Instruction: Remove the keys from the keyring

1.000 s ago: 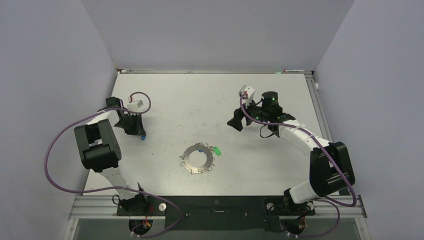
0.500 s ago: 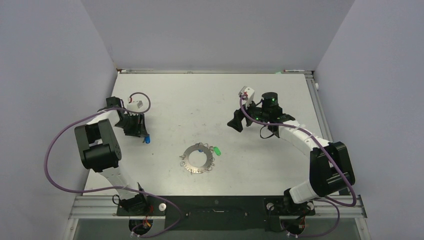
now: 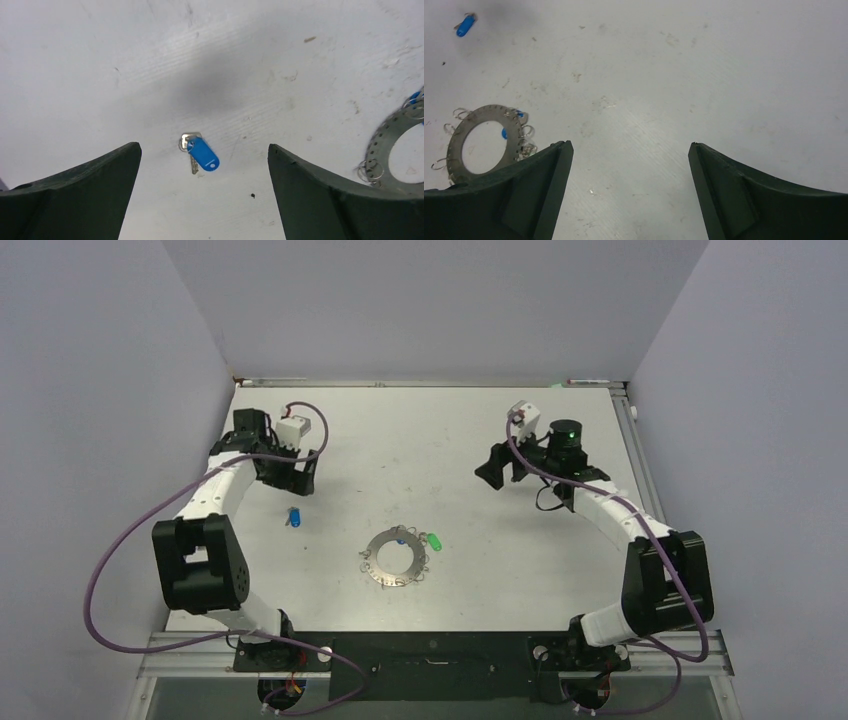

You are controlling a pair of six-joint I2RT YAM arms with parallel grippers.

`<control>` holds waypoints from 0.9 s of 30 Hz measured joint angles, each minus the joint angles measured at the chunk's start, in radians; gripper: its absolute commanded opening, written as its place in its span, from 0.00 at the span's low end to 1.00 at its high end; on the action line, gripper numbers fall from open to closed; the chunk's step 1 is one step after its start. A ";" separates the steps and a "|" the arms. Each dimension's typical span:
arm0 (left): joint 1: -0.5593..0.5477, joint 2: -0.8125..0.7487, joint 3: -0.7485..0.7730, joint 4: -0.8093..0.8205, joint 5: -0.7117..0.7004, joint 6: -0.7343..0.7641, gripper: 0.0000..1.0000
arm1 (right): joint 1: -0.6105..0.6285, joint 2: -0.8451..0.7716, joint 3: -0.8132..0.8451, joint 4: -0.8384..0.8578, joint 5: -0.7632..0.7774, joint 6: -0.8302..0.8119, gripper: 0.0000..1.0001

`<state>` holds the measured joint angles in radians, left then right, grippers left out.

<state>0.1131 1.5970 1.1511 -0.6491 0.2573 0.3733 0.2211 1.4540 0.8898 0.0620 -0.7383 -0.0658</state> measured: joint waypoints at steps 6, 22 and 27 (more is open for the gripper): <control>-0.064 -0.043 0.190 -0.019 0.008 -0.029 0.96 | -0.181 -0.026 0.018 0.002 0.017 0.053 0.90; -0.073 -0.135 -0.087 0.297 -0.121 -0.319 0.96 | -0.338 -0.066 -0.074 -0.017 0.186 0.008 0.90; -0.073 -0.135 -0.096 0.320 -0.154 -0.332 0.96 | -0.338 -0.053 -0.094 -0.020 0.158 -0.001 0.90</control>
<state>0.0399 1.4624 1.0554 -0.3286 0.1028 0.0418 -0.1165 1.4006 0.7959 0.0418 -0.5800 -0.0666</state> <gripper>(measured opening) 0.963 0.898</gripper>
